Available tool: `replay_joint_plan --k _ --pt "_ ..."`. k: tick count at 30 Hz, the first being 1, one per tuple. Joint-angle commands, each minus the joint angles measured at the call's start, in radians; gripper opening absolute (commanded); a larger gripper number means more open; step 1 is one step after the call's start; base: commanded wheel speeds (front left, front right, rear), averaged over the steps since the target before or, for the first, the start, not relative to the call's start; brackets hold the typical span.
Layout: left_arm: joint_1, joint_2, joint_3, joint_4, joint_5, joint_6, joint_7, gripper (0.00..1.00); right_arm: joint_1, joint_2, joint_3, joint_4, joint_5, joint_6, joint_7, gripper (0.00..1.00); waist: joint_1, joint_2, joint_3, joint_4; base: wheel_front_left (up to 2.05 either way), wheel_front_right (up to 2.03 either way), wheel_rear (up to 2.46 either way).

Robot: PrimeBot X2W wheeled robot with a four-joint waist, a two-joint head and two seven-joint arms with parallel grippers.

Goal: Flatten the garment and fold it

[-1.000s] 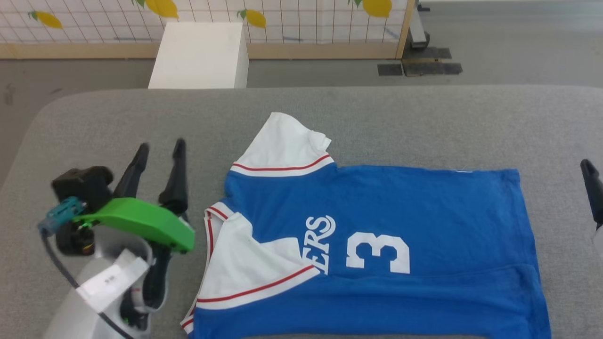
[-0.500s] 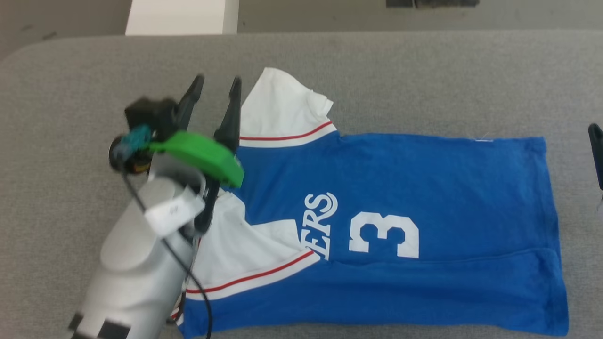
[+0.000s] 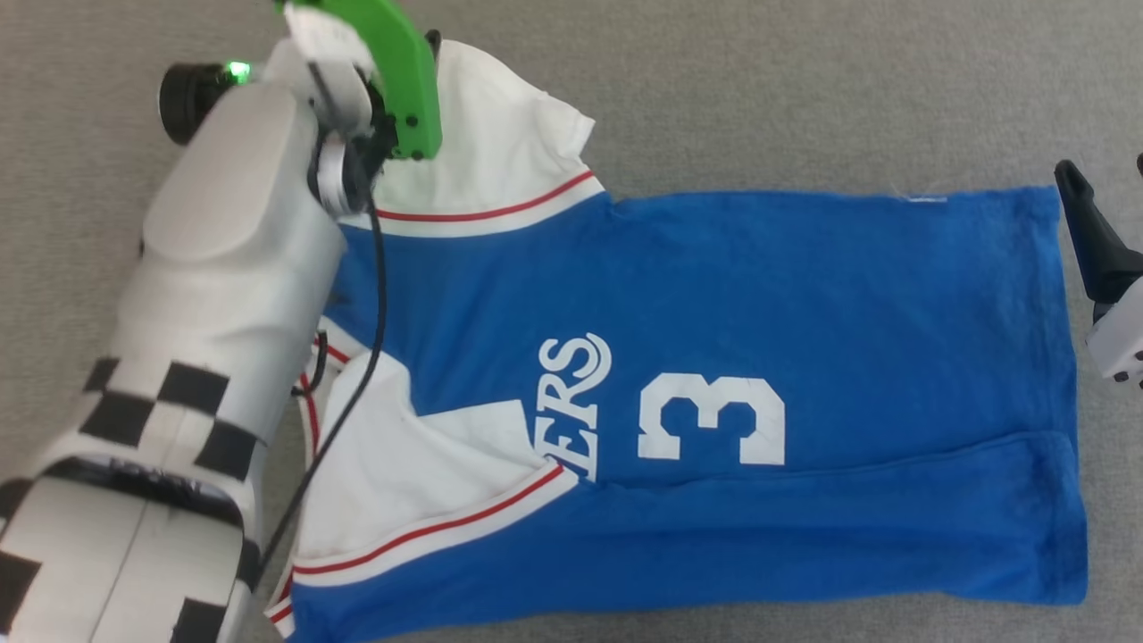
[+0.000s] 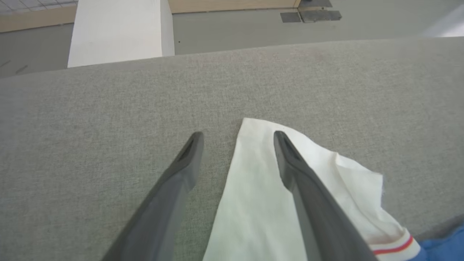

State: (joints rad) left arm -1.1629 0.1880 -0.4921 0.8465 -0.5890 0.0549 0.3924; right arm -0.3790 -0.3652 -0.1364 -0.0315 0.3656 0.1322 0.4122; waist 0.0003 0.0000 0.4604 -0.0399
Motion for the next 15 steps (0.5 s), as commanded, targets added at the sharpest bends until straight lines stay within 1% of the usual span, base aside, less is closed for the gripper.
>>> replay_joint_plan --k 1,6,9,11,12,13,14,15 --pt "-0.04 -0.007 -0.01 0.023 0.002 0.005 0.058 1.0 -0.02 -0.002 0.003 -0.01 0.008 -0.002 0.001 1.0 -0.0003 0.0 0.055 -0.046 0.0 0.0 0.0" --pt "-0.106 -0.014 -0.056 0.094 0.019 0.024 0.243 1.0 -0.02 -0.004 -0.001 -0.024 0.01 -0.002 0.001 1.0 -0.0003 0.0 0.085 -0.059 0.0 0.0 0.0" --pt "-0.109 -0.013 -0.083 0.132 0.037 0.059 0.331 1.0 -0.018 -0.002 0.002 -0.026 0.01 -0.002 -0.001 1.0 -0.0003 0.0 0.091 -0.066 0.0 0.0 0.0" --pt "-0.102 -0.014 -0.097 0.143 0.04 0.066 0.378 1.0 -0.017 0.0 0.0 -0.026 0.012 -0.002 0.001 1.0 -0.0003 0.0 0.094 -0.067 0.0 0.0 0.0" --pt "-0.098 -0.014 -0.101 0.142 0.041 0.066 0.389 0.78 -0.017 0.0 -0.001 -0.028 0.012 -0.002 0.001 1.0 -0.0003 0.0 0.095 -0.066 0.0 0.0 0.0" --pt "-0.094 -0.012 -0.105 0.138 0.041 0.064 0.393 0.31 -0.015 -0.001 -0.002 -0.03 0.012 -0.002 0.002 1.0 -0.0003 0.0 0.097 -0.064 0.0 0.0 0.0" --pt "-0.088 -0.011 -0.104 0.133 0.037 0.06 0.394 0.09 -0.014 -0.001 -0.003 -0.031 0.013 -0.002 0.003 1.0 -0.0003 0.0 0.097 -0.062 0.0 0.0 0.0" --pt "-0.082 -0.011 -0.096 0.123 0.027 0.06 0.386 0.0 -0.013 -0.002 -0.002 -0.033 0.013 -0.002 0.006 1.0 -0.0003 0.0 0.097 -0.06 0.0 0.0 0.0"
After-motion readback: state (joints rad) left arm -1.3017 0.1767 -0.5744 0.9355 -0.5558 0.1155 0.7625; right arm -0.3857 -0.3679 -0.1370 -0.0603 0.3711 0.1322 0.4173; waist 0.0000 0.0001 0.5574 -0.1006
